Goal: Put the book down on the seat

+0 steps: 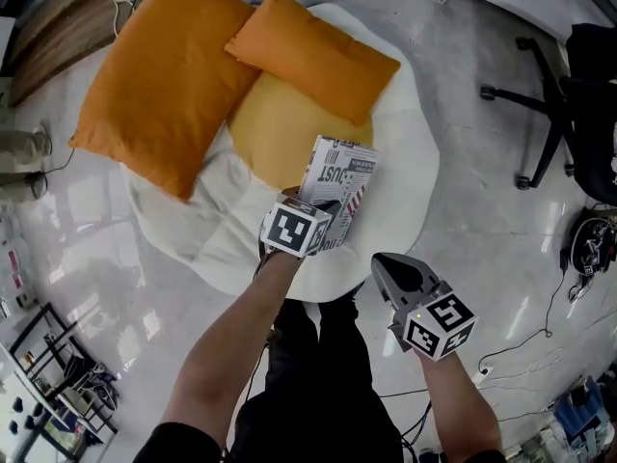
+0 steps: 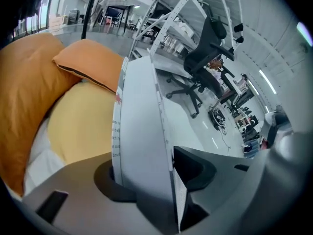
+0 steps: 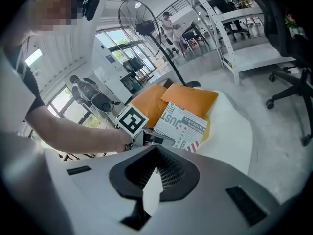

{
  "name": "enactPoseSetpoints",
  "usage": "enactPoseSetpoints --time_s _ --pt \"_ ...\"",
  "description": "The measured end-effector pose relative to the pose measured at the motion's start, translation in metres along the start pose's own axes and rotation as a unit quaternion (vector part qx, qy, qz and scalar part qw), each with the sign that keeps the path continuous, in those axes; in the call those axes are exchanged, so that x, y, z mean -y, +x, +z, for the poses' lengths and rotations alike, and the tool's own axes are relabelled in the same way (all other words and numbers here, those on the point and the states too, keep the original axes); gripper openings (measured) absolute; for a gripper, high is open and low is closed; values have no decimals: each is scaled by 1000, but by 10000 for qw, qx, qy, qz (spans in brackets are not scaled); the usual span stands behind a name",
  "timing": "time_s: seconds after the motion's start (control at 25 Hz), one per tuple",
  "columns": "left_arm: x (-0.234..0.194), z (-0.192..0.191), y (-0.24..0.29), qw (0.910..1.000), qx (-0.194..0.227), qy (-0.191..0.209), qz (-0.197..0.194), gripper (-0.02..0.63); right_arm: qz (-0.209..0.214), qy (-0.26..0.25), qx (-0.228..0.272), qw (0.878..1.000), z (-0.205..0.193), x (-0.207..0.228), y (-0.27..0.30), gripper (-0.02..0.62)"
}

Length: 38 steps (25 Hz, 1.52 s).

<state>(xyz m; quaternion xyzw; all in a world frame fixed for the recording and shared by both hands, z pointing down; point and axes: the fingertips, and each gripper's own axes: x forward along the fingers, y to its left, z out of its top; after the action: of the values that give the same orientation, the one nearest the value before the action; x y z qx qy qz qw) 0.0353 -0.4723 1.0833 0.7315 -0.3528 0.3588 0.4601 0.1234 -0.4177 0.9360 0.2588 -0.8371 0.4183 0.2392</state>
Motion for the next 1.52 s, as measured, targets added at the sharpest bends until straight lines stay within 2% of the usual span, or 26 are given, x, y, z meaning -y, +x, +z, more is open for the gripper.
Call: enactPoseSetpoints --time_s 0.08,0.16,0.28,0.4,0.52,0.68,0.88,0.96,1.04,1.24,1.4,1.52 --pt "-6 6 -1 9998 35 202 81 253 27 29 -16 10000 -1 1 1 9" --pt "-9 7 -4 9987 -21 490 144 324 72 50 -25 10000 -1 -1 1 9" --pt "-21 2 -14 9969 -154 669 386 334 133 33 -12 9999 5 -5 3 9" --pt "-36 9 -31 9934 -121 876 728 347 158 31 22 9999 12 -11 5 9" --pt "-42 16 -50 9911 -68 1005 868 348 196 8 64 9998 19 -21 7 9" --pt "-41 23 -70 9921 212 954 793 348 204 -30 92 9997 24 -33 13 9" --pt "-17 35 -110 9941 811 642 321 347 109 -81 126 9998 34 -56 6 9" --pt "-7 41 -136 9927 982 634 283 344 27 -74 150 9999 41 -67 -5 9" --pt "-1 42 -167 9909 1056 722 423 325 -82 -39 198 9998 50 -83 -20 9" --pt "23 40 -245 9888 1136 807 539 192 -360 -101 413 9984 91 -128 -64 9" --pt "50 44 -322 9861 1442 594 580 178 -467 -162 588 9970 120 -173 -108 9" --pt "64 44 -380 9823 1697 447 656 132 -523 -185 697 9960 132 -205 -138 9"
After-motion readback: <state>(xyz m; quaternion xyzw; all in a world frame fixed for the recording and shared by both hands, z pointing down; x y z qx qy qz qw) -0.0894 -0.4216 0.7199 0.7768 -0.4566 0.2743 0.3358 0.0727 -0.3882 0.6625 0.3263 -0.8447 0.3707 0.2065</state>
